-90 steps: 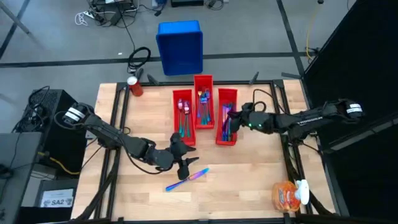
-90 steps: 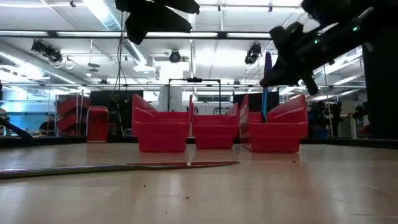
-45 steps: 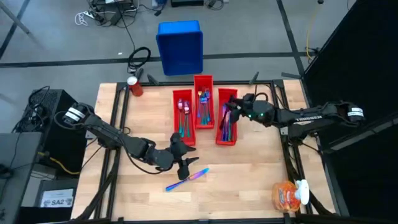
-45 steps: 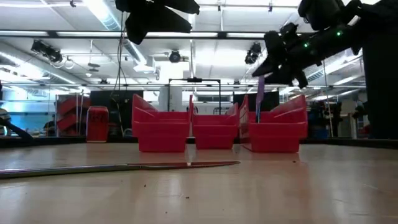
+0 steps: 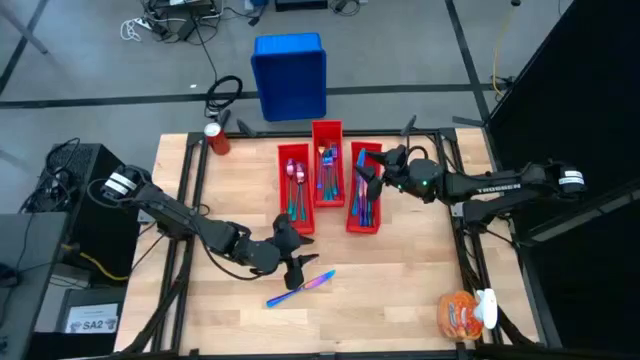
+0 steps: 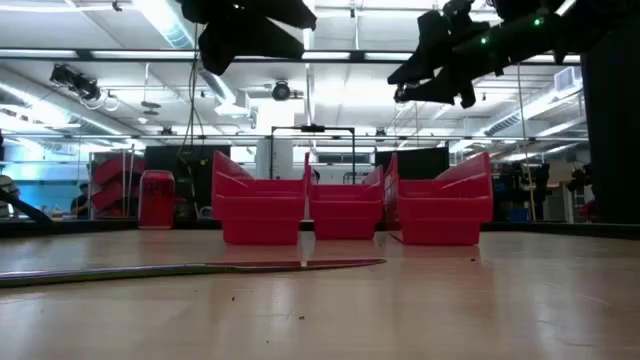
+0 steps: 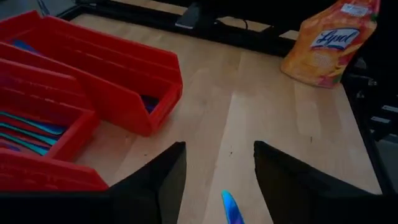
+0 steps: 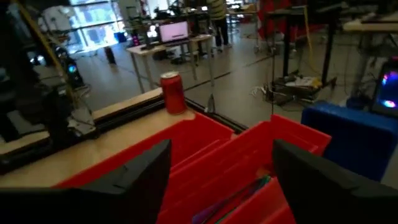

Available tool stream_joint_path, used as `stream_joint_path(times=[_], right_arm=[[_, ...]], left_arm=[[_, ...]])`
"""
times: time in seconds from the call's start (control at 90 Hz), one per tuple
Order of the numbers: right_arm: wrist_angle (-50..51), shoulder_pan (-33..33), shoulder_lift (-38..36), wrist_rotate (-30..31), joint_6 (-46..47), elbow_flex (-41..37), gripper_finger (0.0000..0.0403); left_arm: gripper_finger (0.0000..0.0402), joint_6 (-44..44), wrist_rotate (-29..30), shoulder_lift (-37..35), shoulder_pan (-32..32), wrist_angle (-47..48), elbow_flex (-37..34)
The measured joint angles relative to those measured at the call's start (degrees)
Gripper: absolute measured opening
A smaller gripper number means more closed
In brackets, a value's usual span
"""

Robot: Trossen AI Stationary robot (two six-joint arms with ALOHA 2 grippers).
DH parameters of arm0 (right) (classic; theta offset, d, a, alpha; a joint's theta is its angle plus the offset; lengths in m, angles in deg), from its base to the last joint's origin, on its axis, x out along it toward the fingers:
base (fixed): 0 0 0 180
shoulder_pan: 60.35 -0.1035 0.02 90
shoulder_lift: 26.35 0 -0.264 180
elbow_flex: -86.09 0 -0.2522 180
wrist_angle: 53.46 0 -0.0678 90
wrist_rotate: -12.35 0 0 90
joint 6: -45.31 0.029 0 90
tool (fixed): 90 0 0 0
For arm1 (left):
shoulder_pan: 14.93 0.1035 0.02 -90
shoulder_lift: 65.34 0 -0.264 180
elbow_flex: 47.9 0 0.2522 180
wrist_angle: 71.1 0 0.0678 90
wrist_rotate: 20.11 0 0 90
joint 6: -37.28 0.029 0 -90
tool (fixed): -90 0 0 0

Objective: Sort silverware
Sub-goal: Put the iridescent knife into the right orange bin

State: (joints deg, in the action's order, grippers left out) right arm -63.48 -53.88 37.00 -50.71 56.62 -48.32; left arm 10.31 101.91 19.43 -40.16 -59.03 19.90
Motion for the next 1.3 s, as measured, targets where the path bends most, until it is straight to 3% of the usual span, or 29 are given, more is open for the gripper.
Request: stream_joint_path(times=[0.333,0.722,0.878,1.056,1.3], right_arm=[[6.1,-12.2,-0.8,-0.2,-4.5,1.4,0.0226],[6.3,-27.9,-0.5,-0.1,-5.3,1.4,0.0233],[7.0,-34.3,1.4,3.3,-6.0,1.4,0.0225],[8.0,-39.0,7.2,4.5,-6.0,3.7,0.0216],[12.6,-40.5,22.8,3.8,-5.9,13.9,0.0213]], left_arm=[[0.017,-5.7,-9.2,1.4,-3.9,4.4,0.0],[0.017,-16.2,-16.8,15.5,-8.0,18.2,6.7],[0.0171,-16.8,-17.2,18.2,-8.0,23.7,10.1],[0.0171,-20.2,-18.1,18.8,-7.9,30.8,11.8],[0.0171,-24.7,-19.7,18.8,-9.6,33.4,12.0]])
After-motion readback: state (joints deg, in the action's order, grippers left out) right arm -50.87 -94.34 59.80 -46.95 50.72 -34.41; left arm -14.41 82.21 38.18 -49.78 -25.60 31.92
